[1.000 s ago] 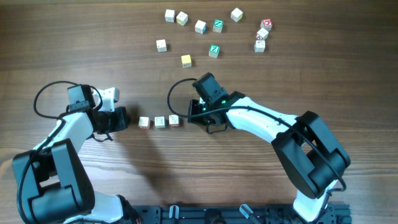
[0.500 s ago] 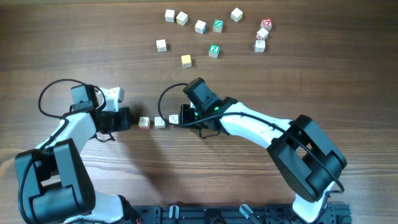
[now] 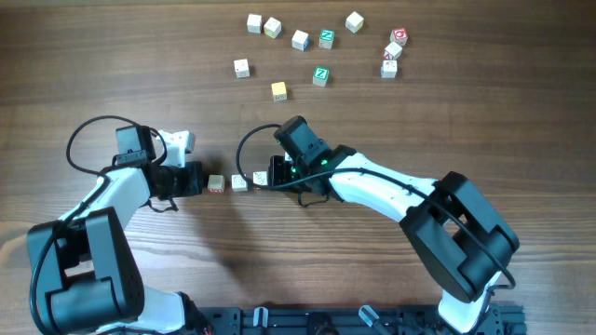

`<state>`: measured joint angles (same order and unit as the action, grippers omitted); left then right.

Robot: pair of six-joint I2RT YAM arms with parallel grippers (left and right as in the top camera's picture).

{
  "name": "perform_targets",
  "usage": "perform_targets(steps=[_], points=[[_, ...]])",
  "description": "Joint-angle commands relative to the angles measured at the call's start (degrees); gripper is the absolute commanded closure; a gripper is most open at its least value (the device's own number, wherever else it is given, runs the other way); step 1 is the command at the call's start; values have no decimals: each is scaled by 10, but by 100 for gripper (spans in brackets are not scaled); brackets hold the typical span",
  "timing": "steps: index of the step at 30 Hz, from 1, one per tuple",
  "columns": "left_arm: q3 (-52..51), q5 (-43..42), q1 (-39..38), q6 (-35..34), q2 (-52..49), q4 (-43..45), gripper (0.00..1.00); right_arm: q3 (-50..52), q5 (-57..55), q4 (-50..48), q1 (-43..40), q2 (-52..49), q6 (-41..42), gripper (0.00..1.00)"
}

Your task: Form a horizontal line

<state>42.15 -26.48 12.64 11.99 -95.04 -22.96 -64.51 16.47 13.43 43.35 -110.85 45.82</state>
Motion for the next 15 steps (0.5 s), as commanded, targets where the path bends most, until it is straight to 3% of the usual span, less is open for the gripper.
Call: perform_targets(steps=[1,5,15], points=[[-11,-2,-4,13,-11,-8,95,4,-3,-1,-1,4,-8,91],[-11,-14,-4,13,-11,-8,91,4,-20,-1,0,4,-7,91],[-11,-25,-4,13,-11,-8,92,5,-40,2,0,-12,13,94]])
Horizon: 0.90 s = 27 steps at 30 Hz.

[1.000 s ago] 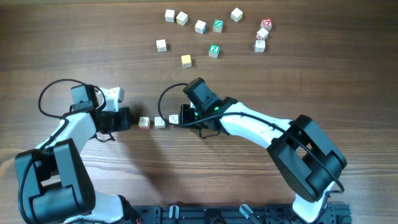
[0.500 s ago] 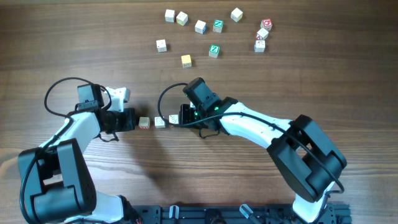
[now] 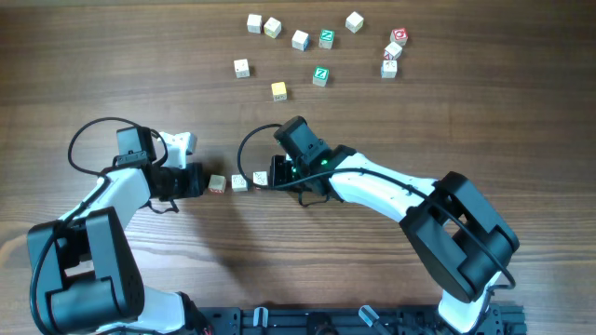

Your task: Form a horizontal line

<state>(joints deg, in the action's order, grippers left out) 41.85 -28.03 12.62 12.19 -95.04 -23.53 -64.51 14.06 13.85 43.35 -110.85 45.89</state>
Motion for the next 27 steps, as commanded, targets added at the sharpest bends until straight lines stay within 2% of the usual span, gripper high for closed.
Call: perform_targets(steps=[1,10,20,27], points=[[-8,-9,-4,10,-11,-2,92,5,-9,-4,0,-15,12,94],[-8,-9,-4,-11,-11,-2,94,5,11,-12,0,-18,8,95],[-8,-9,-4,-82,-11,-2,95,5,27,-17,0,-18,5,95],[-8,-13,-4,-82,-11,-3,95,5,63,-31,0,-18,-23,95]])
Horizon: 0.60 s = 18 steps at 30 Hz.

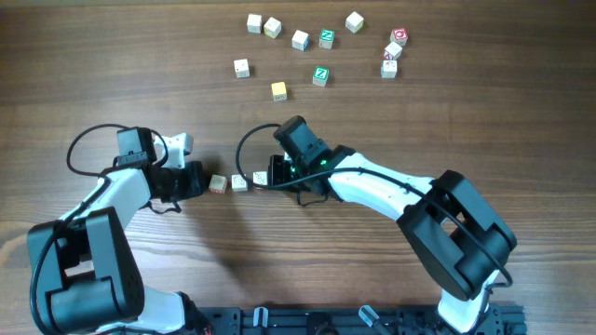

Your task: Form a horizontal line

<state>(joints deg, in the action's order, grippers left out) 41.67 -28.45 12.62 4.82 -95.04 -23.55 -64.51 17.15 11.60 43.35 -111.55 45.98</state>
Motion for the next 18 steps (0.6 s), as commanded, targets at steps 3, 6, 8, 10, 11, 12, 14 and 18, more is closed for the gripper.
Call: perform_targets(steps=[3,6,8,10,11,12,14,18], points=[[-6,-30,-4,-8,-11,-2,95,5,38,-11,0,-11,-25,95],[-6,-31,-4,-9,-11,-2,95,5,40,-10,0,-11,-25,95],[-6,-31,-4,-9,-11,-2,95,5,41,-10,0,-11,-25,95],[-6,-31,-4,-9,-11,-2,95,5,44,-11,0,-11,-25,95],[-6,-31,-4,-9,-11,-2,95,5,45,-11,0,-11,-25,95],[-6,-31,-4,-9,-11,-2,95,5,46,-11,0,-11,-25,95],[-6,-31,-4,-9,-11,-1,95,5,44,-8,0,-11,-25,95],[-6,-31,-4,-9,-11,0,96,5,9,14,-3,-11,-17,95]])
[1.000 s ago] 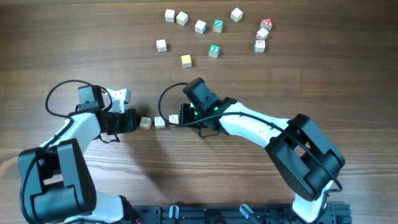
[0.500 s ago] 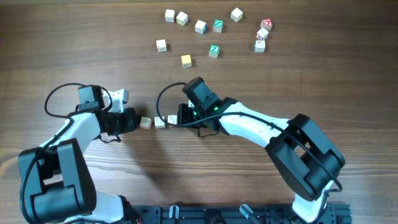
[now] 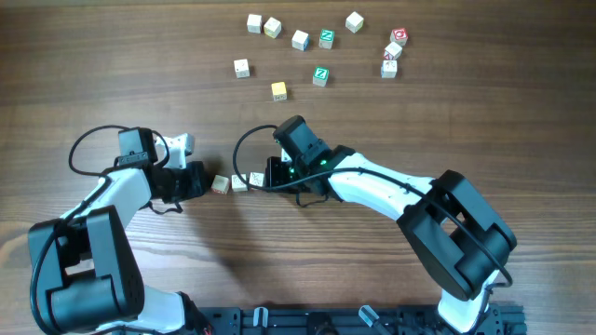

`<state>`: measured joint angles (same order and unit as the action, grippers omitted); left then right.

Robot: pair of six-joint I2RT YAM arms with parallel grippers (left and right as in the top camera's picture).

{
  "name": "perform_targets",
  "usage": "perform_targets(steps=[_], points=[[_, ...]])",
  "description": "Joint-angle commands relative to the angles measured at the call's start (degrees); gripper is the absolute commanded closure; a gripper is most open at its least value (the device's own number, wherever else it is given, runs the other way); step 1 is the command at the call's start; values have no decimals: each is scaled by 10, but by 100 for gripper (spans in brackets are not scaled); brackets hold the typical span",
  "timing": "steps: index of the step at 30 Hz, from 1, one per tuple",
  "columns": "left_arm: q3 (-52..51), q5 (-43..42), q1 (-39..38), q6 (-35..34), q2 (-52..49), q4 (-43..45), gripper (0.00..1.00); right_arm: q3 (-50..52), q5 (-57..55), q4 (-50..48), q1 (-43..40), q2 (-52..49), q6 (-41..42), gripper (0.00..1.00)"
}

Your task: Form a horizontal line

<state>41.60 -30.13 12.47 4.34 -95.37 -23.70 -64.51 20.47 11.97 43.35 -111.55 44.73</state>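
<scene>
Three small cubes lie in a short left-to-right row in the overhead view: a reddish-marked cube (image 3: 221,184), a white cube (image 3: 239,182) and a pale cube (image 3: 256,179). My left gripper (image 3: 203,181) sits at the row's left end, its tips against the reddish-marked cube. At the right end my right gripper (image 3: 268,175) touches the pale cube. The overhead view does not show how either pair of jaws stands.
Several loose cubes are scattered along the far side, among them a yellow cube (image 3: 278,90), a green-lettered cube (image 3: 320,75), a white cube (image 3: 241,67) and a red-marked cube (image 3: 399,36). Both arms' cables loop beside the row.
The left gripper has shifted slightly right and the reddish-marked cube with it. The pale cube at the right end now lies a little further left, so the row is tighter.
At the oldest moment both grippers flanked the three cubes, which lay with small gaps between them. Little changed over the following moments. By now both ends have come inward and the gaps have narrowed.
</scene>
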Motion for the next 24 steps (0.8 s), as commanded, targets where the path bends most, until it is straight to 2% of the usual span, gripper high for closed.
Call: perform_targets(steps=[1,10,21,24], points=[[-6,-14,-3,-4,-8,2,96,5,-30,13,-4,-11,5,95],[-6,-14,-3,-40,-8,2,96,5,-46,16,-3,-11,20,95],[-6,-14,-3,-125,-8,4,96,5,-26,7,-3,-12,17,95],[-6,-14,-3,-125,-8,3,96,5,-26,7,-2,-12,17,95]])
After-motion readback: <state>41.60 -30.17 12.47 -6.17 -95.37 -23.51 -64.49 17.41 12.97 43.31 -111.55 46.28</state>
